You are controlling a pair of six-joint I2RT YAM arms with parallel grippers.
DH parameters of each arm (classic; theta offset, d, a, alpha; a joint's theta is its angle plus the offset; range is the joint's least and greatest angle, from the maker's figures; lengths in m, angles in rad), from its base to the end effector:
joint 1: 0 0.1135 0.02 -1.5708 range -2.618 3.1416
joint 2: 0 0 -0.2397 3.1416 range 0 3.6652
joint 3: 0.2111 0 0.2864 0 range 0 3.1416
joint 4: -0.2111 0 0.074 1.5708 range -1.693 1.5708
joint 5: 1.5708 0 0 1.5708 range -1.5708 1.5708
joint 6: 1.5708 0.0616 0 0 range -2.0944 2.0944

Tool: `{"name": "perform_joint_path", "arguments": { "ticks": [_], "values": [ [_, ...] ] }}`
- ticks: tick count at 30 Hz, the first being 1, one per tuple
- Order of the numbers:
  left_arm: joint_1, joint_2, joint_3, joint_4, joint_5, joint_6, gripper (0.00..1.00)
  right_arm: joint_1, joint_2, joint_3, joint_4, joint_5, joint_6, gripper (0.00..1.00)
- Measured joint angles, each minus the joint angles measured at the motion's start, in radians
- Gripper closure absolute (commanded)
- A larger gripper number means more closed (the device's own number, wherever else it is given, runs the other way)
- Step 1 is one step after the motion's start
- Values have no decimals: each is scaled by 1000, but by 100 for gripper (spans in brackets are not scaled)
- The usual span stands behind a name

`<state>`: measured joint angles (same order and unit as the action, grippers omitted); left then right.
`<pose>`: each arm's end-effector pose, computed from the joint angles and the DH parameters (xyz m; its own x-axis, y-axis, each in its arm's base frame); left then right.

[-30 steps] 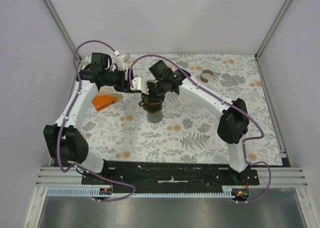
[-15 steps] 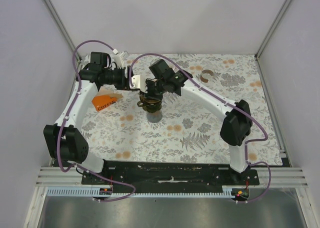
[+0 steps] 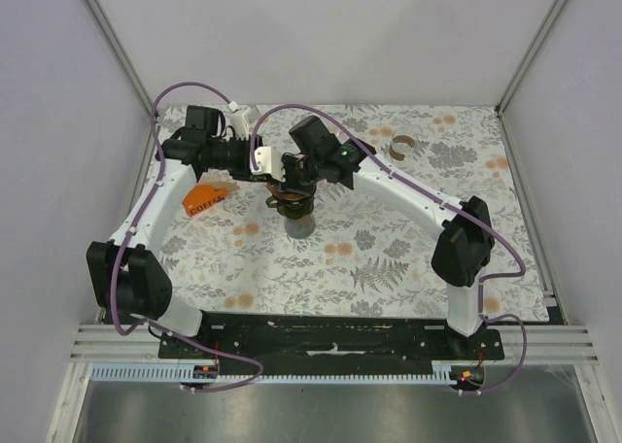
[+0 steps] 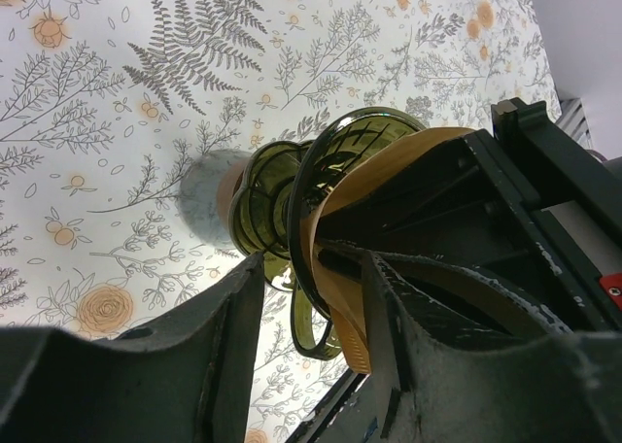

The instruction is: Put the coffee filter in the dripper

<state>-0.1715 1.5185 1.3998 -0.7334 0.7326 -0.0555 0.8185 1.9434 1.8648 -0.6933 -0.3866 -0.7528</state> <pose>0.3590 -0.1040 0.2891 -0.7716 0.0918 -0.6295 0.5188 0.6635 -0.5391 0.3145 0.3700 0.2832 0.2407 -0.6695 -0.7027 -0.9541 -0.0303 -0.2980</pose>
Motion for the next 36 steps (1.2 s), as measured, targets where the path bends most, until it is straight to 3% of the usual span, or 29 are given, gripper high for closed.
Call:
{"name": "perform_joint_path", "arguments": {
  "ticks": [13, 23, 29, 36],
  "values": [
    [-46, -1, -8, 3, -51, 23, 56, -23, -84, -19, 32, -47, 1, 62],
    [-50, -1, -8, 3, -55, 23, 57, -54, -188, -83, 70, -206, -16, 38],
    [-59, -1, -8, 2, -73, 46, 57, -52, -228, -187, 71, -275, -49, 39],
    [-66, -1, -8, 3, -82, 50, 56, -54, -208, -199, 44, -270, -72, 48]
  ]
}}
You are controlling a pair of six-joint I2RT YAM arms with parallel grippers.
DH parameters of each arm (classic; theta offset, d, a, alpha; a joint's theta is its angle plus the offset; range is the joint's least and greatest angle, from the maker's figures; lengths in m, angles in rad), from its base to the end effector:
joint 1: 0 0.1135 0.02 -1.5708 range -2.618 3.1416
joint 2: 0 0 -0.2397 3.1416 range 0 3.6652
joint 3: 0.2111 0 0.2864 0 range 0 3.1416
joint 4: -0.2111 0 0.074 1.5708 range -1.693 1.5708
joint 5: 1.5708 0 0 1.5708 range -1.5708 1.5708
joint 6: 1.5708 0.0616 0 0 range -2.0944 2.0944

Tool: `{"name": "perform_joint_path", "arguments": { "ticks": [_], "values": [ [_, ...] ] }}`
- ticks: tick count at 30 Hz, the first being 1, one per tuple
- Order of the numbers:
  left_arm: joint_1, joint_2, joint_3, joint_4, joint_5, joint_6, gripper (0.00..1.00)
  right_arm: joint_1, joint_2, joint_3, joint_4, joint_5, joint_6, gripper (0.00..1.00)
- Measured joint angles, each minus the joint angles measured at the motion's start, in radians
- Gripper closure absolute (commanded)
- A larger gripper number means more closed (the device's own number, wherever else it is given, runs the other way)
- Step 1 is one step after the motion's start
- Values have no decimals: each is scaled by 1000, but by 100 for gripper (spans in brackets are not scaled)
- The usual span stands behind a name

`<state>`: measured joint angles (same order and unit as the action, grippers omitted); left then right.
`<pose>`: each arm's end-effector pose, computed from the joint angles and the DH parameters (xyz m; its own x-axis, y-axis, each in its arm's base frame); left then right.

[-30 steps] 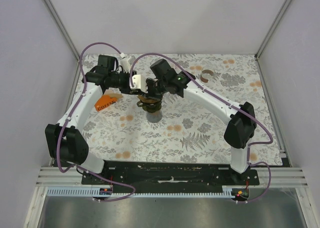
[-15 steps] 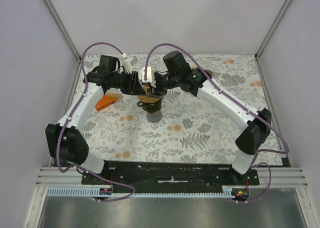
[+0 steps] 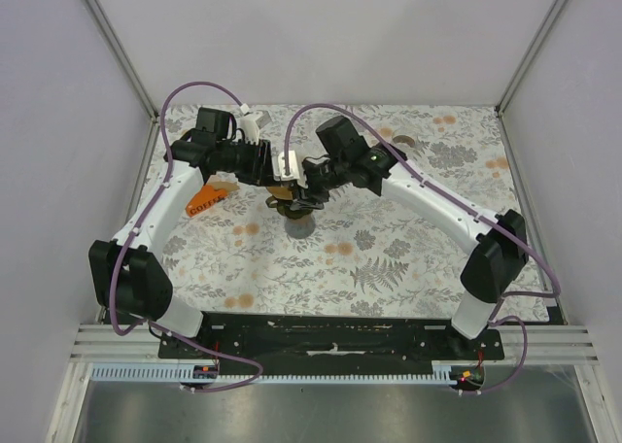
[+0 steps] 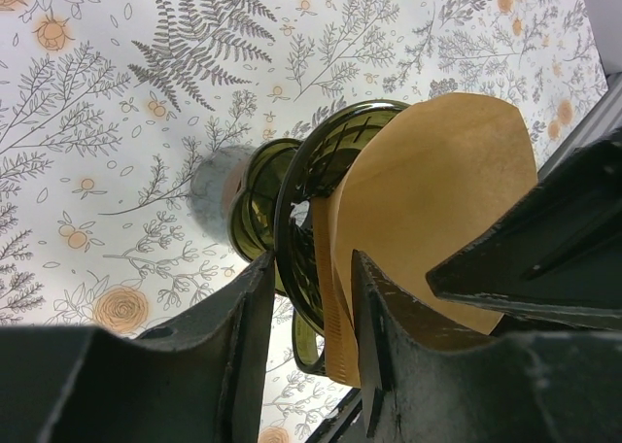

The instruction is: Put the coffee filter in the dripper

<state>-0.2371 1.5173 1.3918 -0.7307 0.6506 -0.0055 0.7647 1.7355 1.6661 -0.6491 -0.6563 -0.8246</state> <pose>0.3539 -0.1239 0.2844 -0.7374 0.1737 -0.6528 0.5687 0.6812 -0.4611 0.2881 0.3285 0.3096 0.3237 -0.4956 -0.8060 -0.9461 -0.1624 -0.2801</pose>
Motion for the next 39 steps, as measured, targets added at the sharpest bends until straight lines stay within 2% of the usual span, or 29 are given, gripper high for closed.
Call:
{"name": "perform_joint_path", "arguments": {
  "ticks": [15, 26, 32, 36, 39],
  "values": [
    [-8, 11, 0, 0, -28, 3, 52, -29, 54, -23, -26, -6, 9, 46],
    [-47, 11, -8, 0, -117, 29, 52, -29, 55, -23, -25, -36, 53, 37],
    [-50, 11, -8, 0, -135, 38, 52, -42, -37, -23, 20, -87, 152, 27],
    [-55, 11, -8, 0, -150, 46, 52, -93, -112, -23, 89, -110, 287, 27],
    [-58, 11, -8, 0, -153, 52, 52, -140, -124, -23, 153, -61, 411, 28]
  ]
}}
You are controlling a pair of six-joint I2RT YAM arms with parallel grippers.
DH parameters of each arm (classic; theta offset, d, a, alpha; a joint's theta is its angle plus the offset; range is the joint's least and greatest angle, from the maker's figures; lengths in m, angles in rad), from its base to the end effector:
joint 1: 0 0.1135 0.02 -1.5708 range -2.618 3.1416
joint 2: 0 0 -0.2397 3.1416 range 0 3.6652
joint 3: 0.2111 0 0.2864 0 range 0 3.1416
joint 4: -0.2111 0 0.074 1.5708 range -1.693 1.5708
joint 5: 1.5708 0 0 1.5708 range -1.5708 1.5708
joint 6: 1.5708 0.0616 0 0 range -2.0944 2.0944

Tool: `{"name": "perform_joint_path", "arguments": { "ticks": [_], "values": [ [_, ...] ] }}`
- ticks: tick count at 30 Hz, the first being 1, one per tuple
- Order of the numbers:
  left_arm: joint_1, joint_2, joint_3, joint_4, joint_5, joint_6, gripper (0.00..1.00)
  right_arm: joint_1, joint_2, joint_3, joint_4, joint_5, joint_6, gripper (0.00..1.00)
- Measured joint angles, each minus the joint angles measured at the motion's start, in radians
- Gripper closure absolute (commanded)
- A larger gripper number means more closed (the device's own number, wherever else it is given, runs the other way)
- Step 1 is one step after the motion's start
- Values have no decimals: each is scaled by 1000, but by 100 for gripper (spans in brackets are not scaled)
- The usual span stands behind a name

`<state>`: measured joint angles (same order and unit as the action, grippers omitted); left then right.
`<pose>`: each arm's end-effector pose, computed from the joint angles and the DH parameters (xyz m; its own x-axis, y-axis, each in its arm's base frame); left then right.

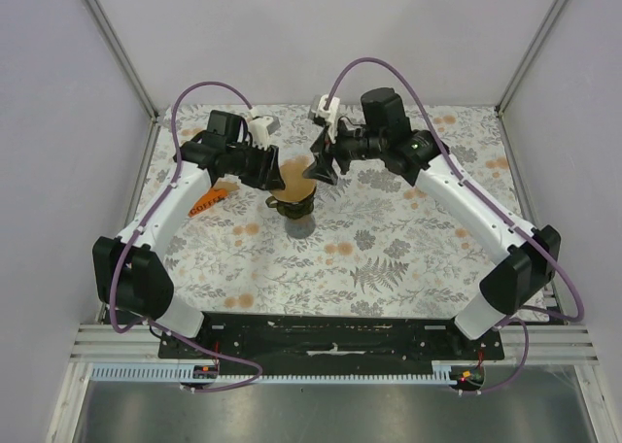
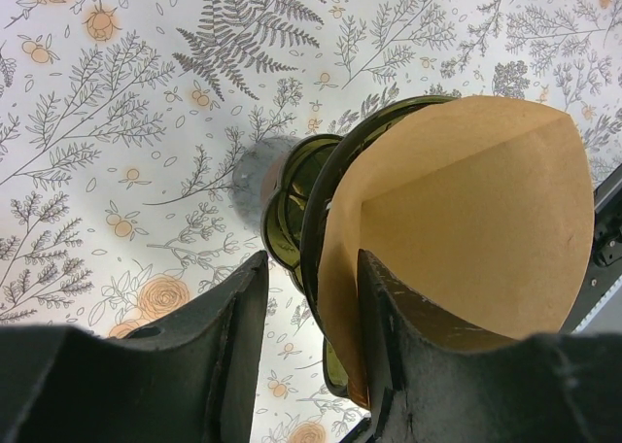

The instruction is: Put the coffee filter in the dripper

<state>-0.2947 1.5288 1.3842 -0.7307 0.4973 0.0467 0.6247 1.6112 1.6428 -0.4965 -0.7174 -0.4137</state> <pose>0.3530 -0.1379 0.2736 -0.7083 0.2579 -0.6572 0.5815 0.7410 -0.3359 0.3132 0.2758 0.3678 0.0358 -0.3476 -0.9369 -0.9862 0.1396 -0.0895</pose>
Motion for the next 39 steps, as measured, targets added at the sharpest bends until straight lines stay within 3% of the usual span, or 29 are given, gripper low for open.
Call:
{"name": "perform_joint_path", "arguments": {
  "ticks": [4, 10, 24, 39],
  "values": [
    [-9, 0, 0, 0, -10, 6, 52, -39, 45, 13, 41, 164, 163, 28],
    [-17, 0, 0, 0, -26, 14, 52, -26, 142, 17, 47, 284, 280, 29],
    [-22, 0, -4, 1, -49, 23, 50, 59, 237, 17, 2, 454, 316, 40],
    [12, 0, 9, -14, 53, 30, 35, 80, 238, 17, -6, 507, 316, 56]
  ]
}}
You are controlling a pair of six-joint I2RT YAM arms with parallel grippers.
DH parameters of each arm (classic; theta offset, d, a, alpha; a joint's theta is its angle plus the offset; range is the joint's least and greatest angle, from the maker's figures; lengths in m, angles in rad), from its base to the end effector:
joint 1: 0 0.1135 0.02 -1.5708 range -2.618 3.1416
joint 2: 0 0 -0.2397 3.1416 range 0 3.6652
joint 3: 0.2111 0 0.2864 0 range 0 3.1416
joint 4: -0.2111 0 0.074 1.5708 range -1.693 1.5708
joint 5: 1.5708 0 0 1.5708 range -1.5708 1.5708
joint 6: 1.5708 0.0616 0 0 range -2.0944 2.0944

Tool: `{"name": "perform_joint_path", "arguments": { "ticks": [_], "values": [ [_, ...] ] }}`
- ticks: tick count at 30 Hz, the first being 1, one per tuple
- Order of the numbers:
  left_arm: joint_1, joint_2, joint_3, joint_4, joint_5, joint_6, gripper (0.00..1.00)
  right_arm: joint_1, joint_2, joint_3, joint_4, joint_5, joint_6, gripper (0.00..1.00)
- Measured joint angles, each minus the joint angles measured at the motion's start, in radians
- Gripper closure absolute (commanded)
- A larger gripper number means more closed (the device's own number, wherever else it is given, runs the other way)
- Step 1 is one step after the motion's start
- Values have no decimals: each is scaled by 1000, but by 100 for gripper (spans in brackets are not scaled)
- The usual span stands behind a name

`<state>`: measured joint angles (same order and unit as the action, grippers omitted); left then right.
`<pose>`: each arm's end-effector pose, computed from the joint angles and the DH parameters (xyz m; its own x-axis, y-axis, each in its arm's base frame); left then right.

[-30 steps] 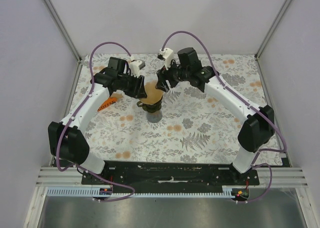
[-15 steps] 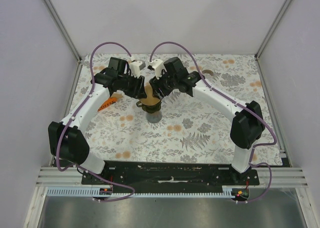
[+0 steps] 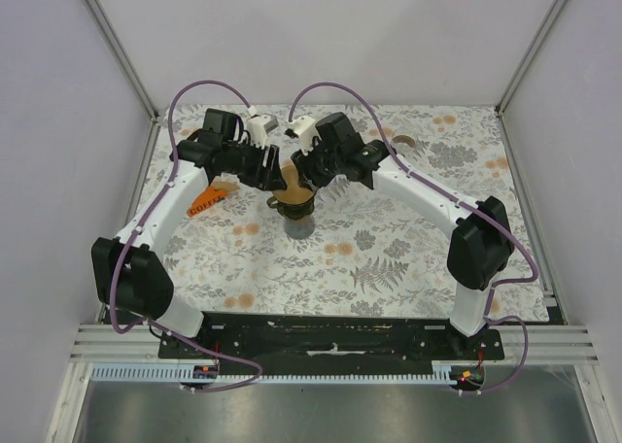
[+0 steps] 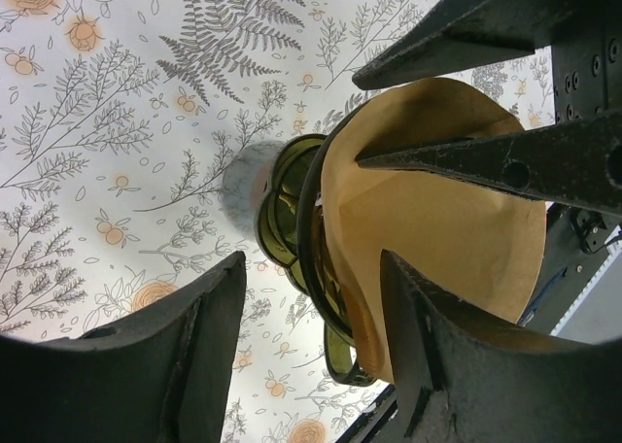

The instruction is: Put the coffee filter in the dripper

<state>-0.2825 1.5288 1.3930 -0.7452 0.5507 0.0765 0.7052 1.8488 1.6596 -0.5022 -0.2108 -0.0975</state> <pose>0.3521 -0.1358 0.2770 -0.6960 0.2699 -0.6654 0.6123 0.7070 -0.3538 0.3537 0.3180 0.2647 -0.4096 -0.4736 -0.7797 -0.8002 0.5969 0.0578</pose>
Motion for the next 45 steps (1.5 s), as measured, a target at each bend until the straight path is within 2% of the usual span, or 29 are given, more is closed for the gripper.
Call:
{"name": "perform_joint_path", "arguments": {
  "ticks": [5, 12, 19, 21, 23, 25, 26, 30, 39, 45],
  "values": [
    [19, 0, 4, -16, 33, 8, 37, 4, 0, 0, 0, 2, -1, 58],
    [25, 0, 7, -19, 18, 15, 65, 7, 0, 0, 2, 2, -2, 58],
    [6, -4, 7, -5, 3, 24, 84, 14, 0, 0, 8, -2, -2, 59],
    [3, -4, 7, 2, 1, 25, 86, 18, 0, 0, 11, -6, 1, 60],
    [-3, -5, 7, 10, -1, 27, 84, 20, 0, 0, 11, -13, 1, 60],
    [-8, -6, 7, 11, -4, 32, 71, 23, 0, 0, 10, -17, 1, 60],
    [-10, -6, 7, 12, -5, 38, 68, 22, 0, 0, 10, -18, 1, 60],
    [-12, -6, 3, -13, -18, 60, 60, 18, 0, 0, 7, -15, 0, 55],
    [-13, -6, -11, -19, -20, 77, 54, 16, 0, 0, 8, -17, -8, 39],
    [-17, -6, -13, -29, -25, 82, 50, 14, -9, 0, 7, -23, -23, 32]
  ]
}}
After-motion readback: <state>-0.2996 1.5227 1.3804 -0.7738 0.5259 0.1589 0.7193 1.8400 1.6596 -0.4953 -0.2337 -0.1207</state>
